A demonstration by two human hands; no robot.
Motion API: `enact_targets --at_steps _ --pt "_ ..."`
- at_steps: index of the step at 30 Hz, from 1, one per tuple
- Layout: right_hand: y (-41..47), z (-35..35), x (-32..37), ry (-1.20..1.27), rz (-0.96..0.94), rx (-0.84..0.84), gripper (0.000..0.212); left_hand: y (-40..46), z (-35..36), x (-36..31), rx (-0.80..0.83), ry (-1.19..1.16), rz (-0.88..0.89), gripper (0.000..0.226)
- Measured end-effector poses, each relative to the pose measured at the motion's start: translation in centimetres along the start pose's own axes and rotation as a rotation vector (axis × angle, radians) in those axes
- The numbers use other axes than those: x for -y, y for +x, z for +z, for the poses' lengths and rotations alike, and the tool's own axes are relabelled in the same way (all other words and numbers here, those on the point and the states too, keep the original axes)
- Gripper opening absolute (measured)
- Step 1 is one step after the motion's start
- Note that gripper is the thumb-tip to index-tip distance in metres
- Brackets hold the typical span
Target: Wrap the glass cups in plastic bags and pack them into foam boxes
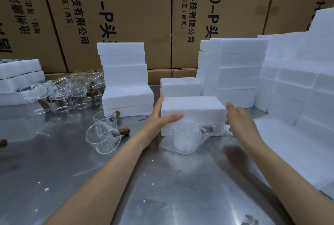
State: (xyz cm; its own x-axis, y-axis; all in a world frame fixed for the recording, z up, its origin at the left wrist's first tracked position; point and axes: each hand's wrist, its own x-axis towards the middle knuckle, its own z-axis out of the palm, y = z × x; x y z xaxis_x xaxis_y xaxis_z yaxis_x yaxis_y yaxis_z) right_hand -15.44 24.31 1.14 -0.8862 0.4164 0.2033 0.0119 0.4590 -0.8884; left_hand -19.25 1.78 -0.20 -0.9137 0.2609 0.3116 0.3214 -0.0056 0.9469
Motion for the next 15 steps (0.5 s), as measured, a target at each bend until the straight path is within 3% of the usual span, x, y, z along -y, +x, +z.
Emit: enact_targets --at_steps 6,10,13,15 --pt "0.2 -0.2 0.3 0.034 0.021 0.018 0.039 0.2 0.0 0.4 -0.118 -0.055 0.019 0.069" --pt "-0.2 -0.3 0.4 0.053 -0.013 -0.057 0.036 0.3 0.1 -0.6 -0.333 -0.164 0.026 0.073" --pt "-0.6 -0.3 0.7 0.043 -0.076 -0.106 0.035 0.4 -0.1 -1.6 -0.452 -0.317 0.056 0.045" --pt "-1.0 -0.2 0.8 -0.019 -0.104 -0.072 0.041 0.1 -0.3 -1.5 -0.496 -0.533 0.004 0.045"
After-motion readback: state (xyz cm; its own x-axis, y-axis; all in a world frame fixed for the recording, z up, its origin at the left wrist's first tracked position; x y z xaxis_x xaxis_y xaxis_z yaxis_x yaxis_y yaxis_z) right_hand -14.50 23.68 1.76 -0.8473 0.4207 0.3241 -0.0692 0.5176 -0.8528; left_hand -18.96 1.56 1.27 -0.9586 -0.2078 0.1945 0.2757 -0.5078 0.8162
